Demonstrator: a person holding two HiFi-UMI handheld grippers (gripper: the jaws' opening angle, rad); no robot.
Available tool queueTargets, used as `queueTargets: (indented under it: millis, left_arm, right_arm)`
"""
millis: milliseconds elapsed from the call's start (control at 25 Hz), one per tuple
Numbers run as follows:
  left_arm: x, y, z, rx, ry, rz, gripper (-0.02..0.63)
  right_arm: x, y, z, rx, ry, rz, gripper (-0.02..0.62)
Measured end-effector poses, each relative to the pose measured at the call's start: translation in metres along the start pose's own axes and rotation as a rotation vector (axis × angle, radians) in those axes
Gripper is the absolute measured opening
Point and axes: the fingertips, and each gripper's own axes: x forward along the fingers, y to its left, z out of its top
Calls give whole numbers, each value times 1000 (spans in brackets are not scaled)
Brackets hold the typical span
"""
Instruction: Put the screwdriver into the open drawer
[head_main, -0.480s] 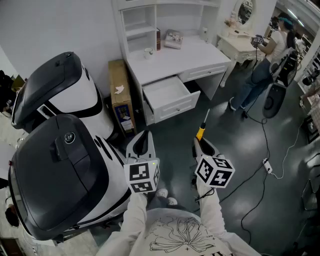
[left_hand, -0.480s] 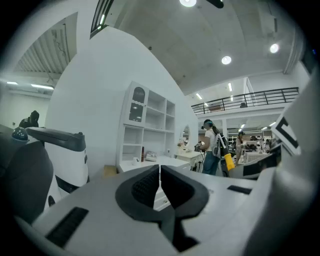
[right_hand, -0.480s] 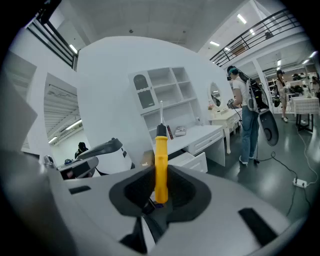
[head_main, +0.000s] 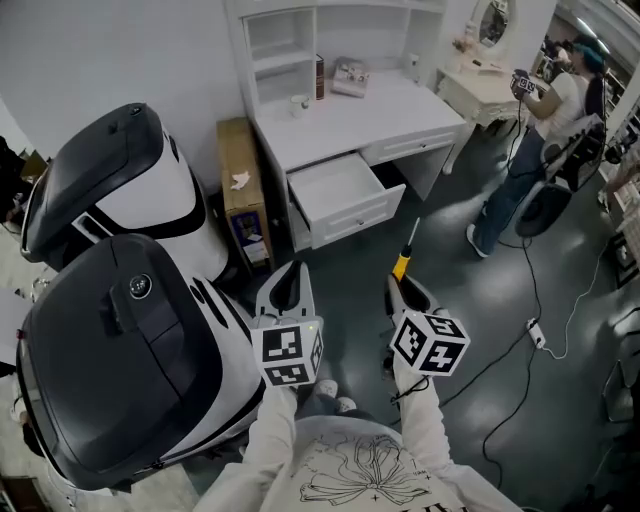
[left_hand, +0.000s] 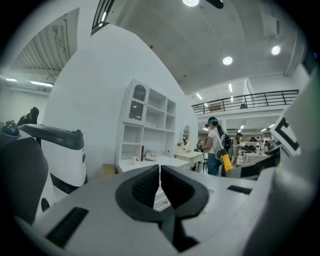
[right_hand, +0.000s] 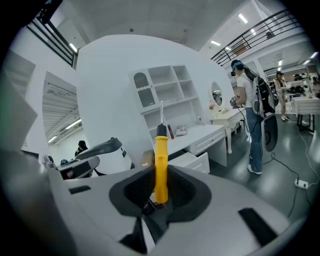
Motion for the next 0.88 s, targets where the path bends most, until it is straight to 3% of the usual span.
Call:
queueTargets:
  millis: [440, 880]
  left_arm:
    - [29, 22, -14, -5, 28, -25, 9]
    - [74, 40, -26, -41, 73, 5, 9]
  right_arm:
    - [41, 13, -7, 12, 24, -5, 67]
    - [93, 6, 3, 8, 70, 9, 67]
